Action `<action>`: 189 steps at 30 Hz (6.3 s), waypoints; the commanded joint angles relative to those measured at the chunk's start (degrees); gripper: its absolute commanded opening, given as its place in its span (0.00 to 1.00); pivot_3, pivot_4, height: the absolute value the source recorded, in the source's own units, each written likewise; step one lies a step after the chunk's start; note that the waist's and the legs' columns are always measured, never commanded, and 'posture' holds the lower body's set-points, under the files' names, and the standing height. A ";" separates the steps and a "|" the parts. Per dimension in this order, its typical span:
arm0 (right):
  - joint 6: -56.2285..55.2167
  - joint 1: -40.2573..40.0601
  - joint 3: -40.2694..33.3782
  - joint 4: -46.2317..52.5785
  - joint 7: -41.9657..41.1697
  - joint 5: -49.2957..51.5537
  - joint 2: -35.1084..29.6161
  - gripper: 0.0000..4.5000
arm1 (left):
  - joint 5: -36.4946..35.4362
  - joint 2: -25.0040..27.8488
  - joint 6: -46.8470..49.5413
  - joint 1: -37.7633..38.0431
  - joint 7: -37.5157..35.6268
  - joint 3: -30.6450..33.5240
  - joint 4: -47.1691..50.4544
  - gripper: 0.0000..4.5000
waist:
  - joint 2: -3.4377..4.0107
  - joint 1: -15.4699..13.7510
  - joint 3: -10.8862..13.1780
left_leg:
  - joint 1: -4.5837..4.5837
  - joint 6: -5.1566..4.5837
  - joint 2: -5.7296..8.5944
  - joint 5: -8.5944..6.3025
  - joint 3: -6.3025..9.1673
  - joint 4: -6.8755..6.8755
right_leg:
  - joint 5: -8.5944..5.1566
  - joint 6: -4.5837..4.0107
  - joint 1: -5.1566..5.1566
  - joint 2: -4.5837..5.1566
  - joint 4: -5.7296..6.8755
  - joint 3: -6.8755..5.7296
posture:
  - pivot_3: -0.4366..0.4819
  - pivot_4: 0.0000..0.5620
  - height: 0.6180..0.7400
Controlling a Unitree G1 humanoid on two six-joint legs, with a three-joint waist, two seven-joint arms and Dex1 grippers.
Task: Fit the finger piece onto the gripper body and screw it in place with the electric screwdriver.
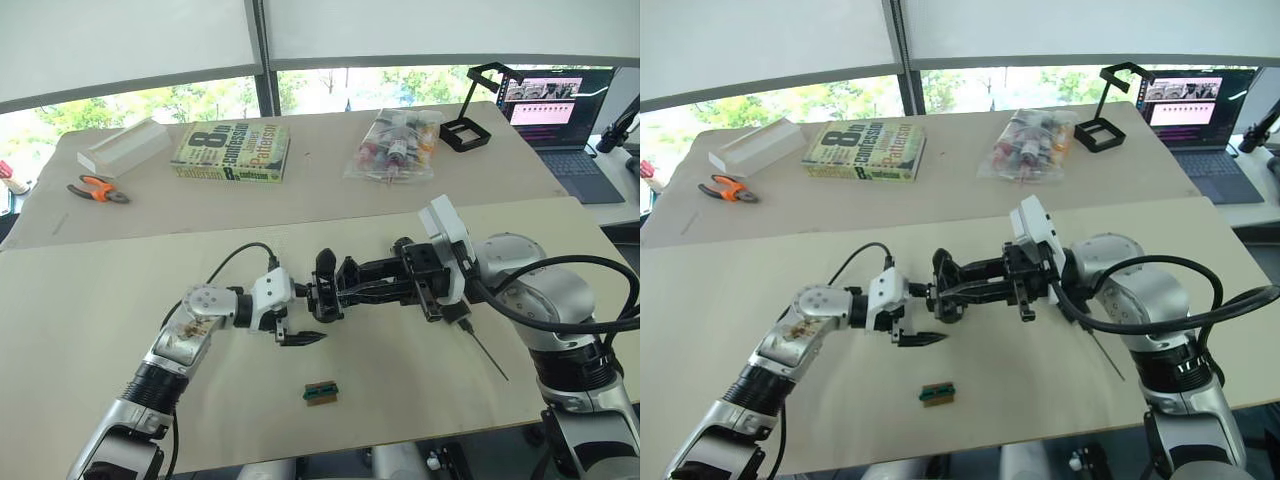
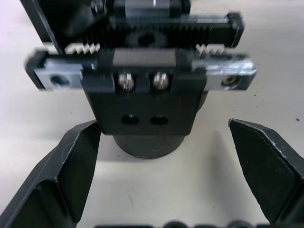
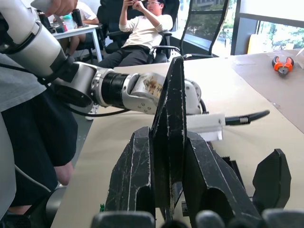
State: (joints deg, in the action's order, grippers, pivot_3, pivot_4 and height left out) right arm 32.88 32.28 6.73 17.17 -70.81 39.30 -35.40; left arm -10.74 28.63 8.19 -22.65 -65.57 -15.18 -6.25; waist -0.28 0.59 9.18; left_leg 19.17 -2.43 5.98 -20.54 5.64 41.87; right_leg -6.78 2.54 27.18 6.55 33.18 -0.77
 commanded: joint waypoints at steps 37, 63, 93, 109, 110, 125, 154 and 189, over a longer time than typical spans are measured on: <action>-17.51 -6.24 6.77 -6.70 -0.08 -12.63 7.05 0.09 | 1.78 -6.42 -5.84 -3.33 -0.60 -0.86 -5.68 0.52 | -0.01 -0.23 -0.01 | -0.02 0.01 0.00 0.01 -0.03 0.02 | 0.02 0.00 0.00 -0.01 0.01 0.03 | 0.48 0.27 0.98; -23.01 -6.30 8.73 -15.55 -2.21 -18.59 6.96 0.09 | 1.79 -6.83 -5.36 -3.86 0.06 -0.55 -5.80 0.52 | -0.01 -0.31 -0.10 | -0.13 0.01 0.00 0.01 -0.03 0.01 | 0.02 0.00 -0.10 -0.02 0.01 0.04 | 0.48 0.27 0.98; -17.58 -9.60 12.60 -14.13 4.82 -23.82 1.76 0.09 | 1.57 -6.65 -5.21 -3.03 0.75 -0.69 -4.09 0.52 | 0.05 -0.93 -0.52 | -1.00 0.00 -0.16 -0.02 -0.03 -0.30 | -0.01 0.03 -0.87 -0.15 -0.10 0.08 | 0.48 0.27 0.98; -13.92 -4.16 14.32 -19.09 -1.72 -21.31 1.36 0.09 | 1.56 -7.00 -5.48 -3.66 1.16 -0.55 -4.73 0.52 | 0.05 -1.03 -0.52 | -1.04 0.01 -0.16 -0.01 -0.05 -0.29 | -0.01 0.02 -0.91 -0.14 -0.10 0.10 | 0.48 0.27 0.98; -13.42 -4.29 14.18 -18.77 -1.51 -21.10 1.31 0.09 | 1.57 -7.04 -5.52 -3.85 1.20 -0.51 -4.96 0.52 | 0.05 -1.04 -0.52 | -1.04 0.01 -0.16 -0.01 -0.05 -0.29 | -0.01 0.02 -0.91 -0.15 -0.09 0.10 | 0.48 0.27 0.98; -16.79 -6.36 13.84 -19.64 2.51 -24.27 1.03 0.09 | 1.83 -7.76 -6.14 -6.14 1.72 0.18 -7.50 0.52 | 0.05 -1.18 -0.52 | -1.06 0.01 -0.16 0.00 -0.04 -0.29 | 0.00 0.02 -0.95 -0.14 -0.07 0.10 | 0.48 0.27 0.98; -11.83 -8.48 13.65 -16.09 4.49 -22.32 -0.39 0.09 | 1.98 -7.28 -7.01 -5.91 1.12 -0.38 -6.89 0.52 | 0.05 -1.20 -0.52 | -1.10 0.02 -0.18 0.00 -0.04 -0.49 | -0.01 0.02 -0.94 -0.14 -0.13 0.11 | 0.48 0.27 0.98; -7.29 -8.18 5.61 -1.90 -1.17 -11.78 -4.99 0.61 | 2.88 -8.12 -9.21 -6.81 0.27 -0.49 -10.84 0.52 | -0.03 -1.32 -0.44 | -0.81 0.01 -0.14 0.00 0.00 -0.68 | -0.01 0.02 -0.71 -0.11 -0.42 0.04 | 0.48 0.27 0.98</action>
State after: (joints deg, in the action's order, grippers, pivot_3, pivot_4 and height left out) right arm 25.65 24.10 13.87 12.54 -71.35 26.04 -40.30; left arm -7.04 20.90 0.71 -27.89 -65.67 -17.02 -17.59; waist -0.31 -0.73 8.74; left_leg 18.36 -2.43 5.83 -20.54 5.64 41.15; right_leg -6.79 2.56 26.47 6.43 32.72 -0.73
